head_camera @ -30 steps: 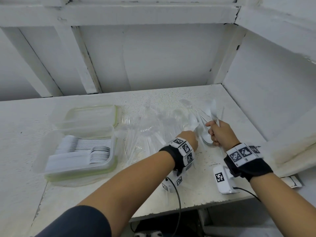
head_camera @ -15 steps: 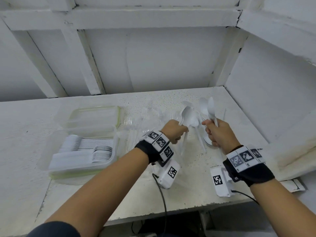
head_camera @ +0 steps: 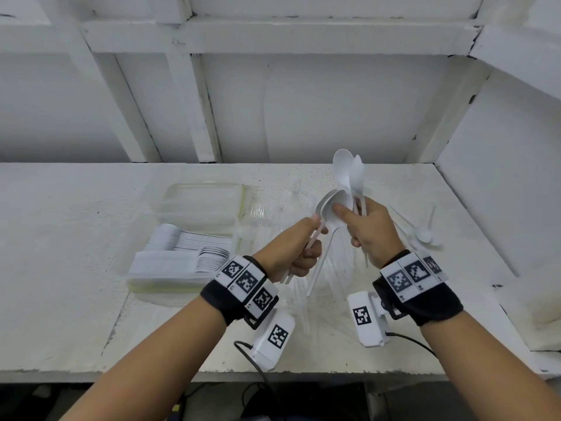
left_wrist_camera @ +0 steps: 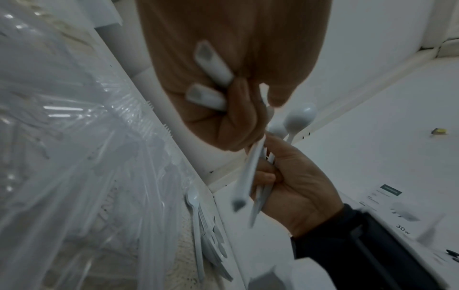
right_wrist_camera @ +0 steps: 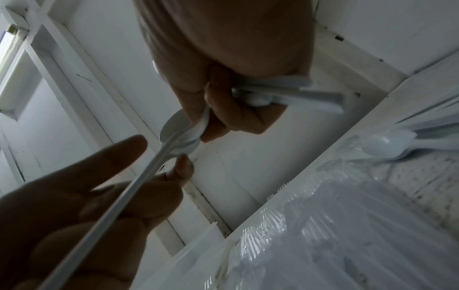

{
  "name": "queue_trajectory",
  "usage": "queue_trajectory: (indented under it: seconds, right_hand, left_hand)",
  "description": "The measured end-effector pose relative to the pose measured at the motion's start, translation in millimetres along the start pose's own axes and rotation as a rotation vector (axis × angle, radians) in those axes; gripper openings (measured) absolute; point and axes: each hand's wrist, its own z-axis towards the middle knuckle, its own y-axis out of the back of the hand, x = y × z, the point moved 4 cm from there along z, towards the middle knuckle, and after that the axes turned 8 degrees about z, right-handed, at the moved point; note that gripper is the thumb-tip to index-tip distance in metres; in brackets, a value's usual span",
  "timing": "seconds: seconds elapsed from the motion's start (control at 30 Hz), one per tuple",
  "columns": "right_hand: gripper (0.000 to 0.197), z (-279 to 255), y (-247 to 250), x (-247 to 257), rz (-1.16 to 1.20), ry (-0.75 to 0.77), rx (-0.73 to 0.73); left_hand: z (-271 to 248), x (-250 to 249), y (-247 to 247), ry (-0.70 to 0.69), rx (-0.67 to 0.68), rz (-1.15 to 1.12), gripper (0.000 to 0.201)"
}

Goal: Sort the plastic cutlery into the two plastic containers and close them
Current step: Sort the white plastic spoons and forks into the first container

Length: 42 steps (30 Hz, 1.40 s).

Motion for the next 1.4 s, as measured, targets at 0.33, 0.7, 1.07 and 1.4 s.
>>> queue_trajectory:
  seconds: [0.33, 0.7, 1.07, 1.4]
  right_hand:
    - [0.021, -4, -31, 7, 0.137, 0.046, 0.089]
    - [0.012, -7, -40, 4, 0.090, 0.044, 0.167]
    - [0.013, -15, -46, -4, 0.036, 0.020, 0.139]
    - [0.024, -23, -60, -15, -0.207, 0.176, 0.064]
  left_hand:
    - [-19, 2, 16, -0.103, -0.108, 0.118, 0.031]
    - [-25, 8, 9, -0.010, 0.079, -0.254, 0.035]
    - [-16, 12, 33, -0.125, -0.286, -0.298, 0.019]
    - [-11, 12, 34, -0.160, -0.299, -0.438, 0.014]
